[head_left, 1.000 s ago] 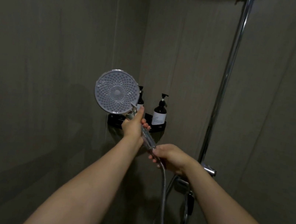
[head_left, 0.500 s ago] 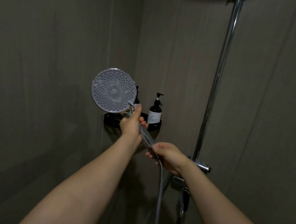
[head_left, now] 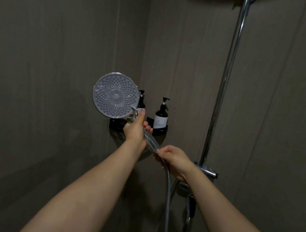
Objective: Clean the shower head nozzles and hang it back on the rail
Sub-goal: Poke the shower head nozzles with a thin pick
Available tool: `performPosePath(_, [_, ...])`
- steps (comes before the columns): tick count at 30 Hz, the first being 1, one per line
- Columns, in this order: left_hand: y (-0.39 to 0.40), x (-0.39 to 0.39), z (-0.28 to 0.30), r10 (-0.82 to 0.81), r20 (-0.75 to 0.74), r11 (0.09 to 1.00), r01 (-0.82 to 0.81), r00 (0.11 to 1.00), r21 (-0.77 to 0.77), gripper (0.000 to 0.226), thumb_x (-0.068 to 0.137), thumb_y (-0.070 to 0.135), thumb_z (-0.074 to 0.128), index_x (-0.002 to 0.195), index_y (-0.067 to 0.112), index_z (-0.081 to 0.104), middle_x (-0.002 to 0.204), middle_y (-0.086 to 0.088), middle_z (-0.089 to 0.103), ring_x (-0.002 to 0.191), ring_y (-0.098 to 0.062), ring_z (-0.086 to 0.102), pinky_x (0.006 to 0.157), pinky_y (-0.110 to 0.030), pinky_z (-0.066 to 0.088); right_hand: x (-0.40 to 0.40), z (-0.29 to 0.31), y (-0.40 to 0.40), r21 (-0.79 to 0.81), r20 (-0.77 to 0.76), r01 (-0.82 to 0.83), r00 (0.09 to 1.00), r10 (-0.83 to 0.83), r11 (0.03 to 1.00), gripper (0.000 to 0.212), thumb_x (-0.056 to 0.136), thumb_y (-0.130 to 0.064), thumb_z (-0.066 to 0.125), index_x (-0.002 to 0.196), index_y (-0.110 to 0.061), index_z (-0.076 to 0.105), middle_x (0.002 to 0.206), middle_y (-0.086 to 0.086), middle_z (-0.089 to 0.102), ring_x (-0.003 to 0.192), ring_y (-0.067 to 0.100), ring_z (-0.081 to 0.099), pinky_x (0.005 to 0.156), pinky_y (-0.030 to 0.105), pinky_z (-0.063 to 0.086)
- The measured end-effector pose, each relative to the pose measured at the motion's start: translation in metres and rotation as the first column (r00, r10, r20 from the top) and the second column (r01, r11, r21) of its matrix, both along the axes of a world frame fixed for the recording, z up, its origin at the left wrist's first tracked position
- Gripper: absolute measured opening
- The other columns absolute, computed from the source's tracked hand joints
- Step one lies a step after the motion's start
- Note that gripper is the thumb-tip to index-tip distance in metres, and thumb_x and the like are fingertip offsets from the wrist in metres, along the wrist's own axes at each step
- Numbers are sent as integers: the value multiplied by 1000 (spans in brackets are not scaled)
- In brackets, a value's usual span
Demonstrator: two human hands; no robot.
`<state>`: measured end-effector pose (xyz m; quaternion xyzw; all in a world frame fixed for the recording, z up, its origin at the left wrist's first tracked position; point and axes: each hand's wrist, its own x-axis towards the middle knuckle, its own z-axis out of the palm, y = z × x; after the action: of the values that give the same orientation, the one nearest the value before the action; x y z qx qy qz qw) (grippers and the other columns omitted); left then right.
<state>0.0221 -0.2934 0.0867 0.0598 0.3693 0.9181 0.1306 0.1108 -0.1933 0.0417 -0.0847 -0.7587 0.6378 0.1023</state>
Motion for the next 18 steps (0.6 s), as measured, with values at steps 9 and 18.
performPosePath(9, [1, 4, -1, -5, 18, 1000, 5, 1000, 25, 21, 83, 28, 69, 79, 15, 53, 55, 4, 47, 37, -5, 44, 41, -20, 42, 5, 2, 1, -13, 15, 41, 999, -41, 999, 7, 91, -20, 57, 89, -14, 60, 92, 8, 63, 79, 15, 57, 68, 25, 46])
performPosePath(18, [7, 11, 2, -12, -12, 1000, 12, 1000, -1, 21, 84, 28, 68, 82, 14, 52, 55, 3, 46, 36, -5, 44, 40, -19, 42, 9, 4, 3, 41, 52, 19, 998, -21, 999, 7, 90, -17, 59, 84, -14, 58, 78, 2, 61, 69, 11, 54, 63, 21, 44])
